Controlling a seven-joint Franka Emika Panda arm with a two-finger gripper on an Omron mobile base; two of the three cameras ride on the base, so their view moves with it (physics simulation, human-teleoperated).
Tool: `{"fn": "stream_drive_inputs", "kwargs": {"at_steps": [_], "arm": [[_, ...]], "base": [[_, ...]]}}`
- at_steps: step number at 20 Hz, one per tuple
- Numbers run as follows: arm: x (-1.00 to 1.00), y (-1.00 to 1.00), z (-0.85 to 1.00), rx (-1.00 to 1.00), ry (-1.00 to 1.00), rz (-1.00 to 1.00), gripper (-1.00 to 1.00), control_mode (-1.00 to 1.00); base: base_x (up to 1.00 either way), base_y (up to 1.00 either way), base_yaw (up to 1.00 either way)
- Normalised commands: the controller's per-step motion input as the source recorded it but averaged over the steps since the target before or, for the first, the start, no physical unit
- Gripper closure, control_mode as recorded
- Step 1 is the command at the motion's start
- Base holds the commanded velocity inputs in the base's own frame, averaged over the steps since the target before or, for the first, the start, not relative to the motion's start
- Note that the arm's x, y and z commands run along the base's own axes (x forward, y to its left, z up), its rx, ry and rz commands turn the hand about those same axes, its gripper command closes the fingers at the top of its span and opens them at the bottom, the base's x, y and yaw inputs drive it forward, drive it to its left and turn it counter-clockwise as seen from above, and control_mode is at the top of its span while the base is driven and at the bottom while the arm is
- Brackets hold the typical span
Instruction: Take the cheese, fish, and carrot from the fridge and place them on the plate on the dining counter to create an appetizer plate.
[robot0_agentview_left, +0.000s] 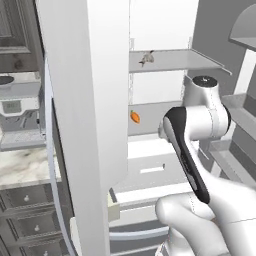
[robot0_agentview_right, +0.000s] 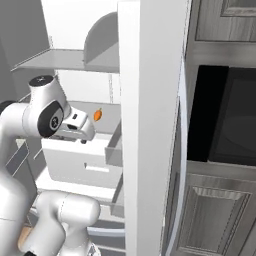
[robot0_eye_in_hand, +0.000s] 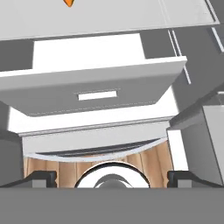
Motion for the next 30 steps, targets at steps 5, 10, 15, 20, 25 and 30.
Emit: {"fn": "stream_drive_inputs", "kwargs": {"at_steps": [5,10,15,20,25,30], "arm": [[0.13,0.01,0.00,0.00,0.00,0.00,-1.00,-1.00],[-0.44,0.00,0.36,0.00,-0.38,0.00,-1.00,-1.00],[-0.49,0.00,0.75,0.00,-0.55,0.00,-1.00,-1.00],[0.05,0.01,0.93,0.00,-0.32,0.00,-1.00,-1.00],[0.44,0.21,0.98,-0.01,-0.10,0.00,-1.00,-1.00],[0.89,0.27,0.67,0.00,0.00,0.00,-1.00,-1.00]], "base": [[0.45,0.13,0.00],[0.00,0.00,0.00],[0.00,0.00,0.00],[0.00,0.00,0.00],[0.00,0.00,0.00],[0.00,0.00,0.00]]}}
